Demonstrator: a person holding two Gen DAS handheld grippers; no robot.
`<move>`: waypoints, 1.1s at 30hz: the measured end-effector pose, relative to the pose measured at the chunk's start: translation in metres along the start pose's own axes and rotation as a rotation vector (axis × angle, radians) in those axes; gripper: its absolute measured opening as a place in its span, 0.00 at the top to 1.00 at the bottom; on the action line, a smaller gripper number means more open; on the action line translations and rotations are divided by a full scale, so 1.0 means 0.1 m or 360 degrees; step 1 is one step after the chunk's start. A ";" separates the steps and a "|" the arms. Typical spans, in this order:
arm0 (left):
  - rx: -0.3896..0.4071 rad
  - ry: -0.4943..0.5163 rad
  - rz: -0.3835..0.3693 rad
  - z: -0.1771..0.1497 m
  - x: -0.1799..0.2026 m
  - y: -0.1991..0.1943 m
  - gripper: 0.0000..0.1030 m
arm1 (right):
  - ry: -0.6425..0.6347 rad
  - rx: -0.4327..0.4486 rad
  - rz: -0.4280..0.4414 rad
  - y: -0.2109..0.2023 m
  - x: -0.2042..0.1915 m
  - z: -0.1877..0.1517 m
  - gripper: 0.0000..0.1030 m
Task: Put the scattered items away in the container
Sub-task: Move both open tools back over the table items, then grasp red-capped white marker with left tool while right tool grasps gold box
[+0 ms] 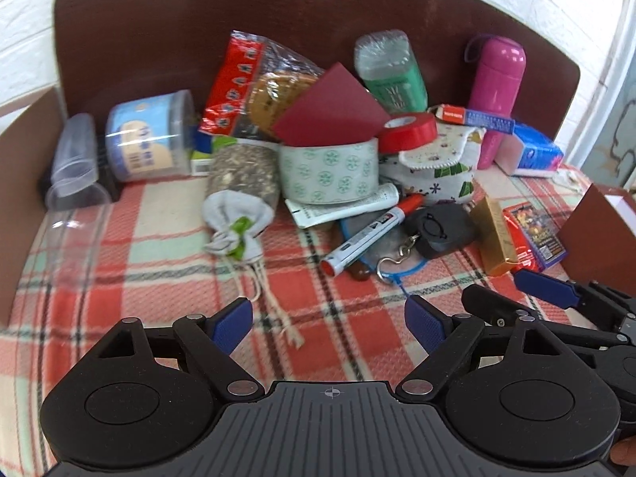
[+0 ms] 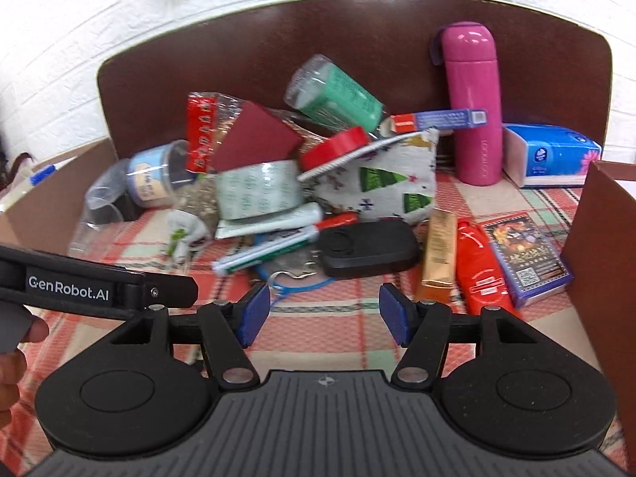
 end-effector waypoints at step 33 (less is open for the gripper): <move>-0.0147 0.0133 -0.0052 -0.01 0.13 0.39 0.83 | 0.0167 -0.0152 -0.0100 0.20 0.60 0.01 0.74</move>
Point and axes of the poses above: each gripper's, at about its wrist camera, not at the fingertips, and y roughly the way its jaws point, x to its right, z to its top, the point moved 1 cm from there along y, roughly the way its jaws point, and after that the axes turned 13 degrees about y, right-handed, at the moved point
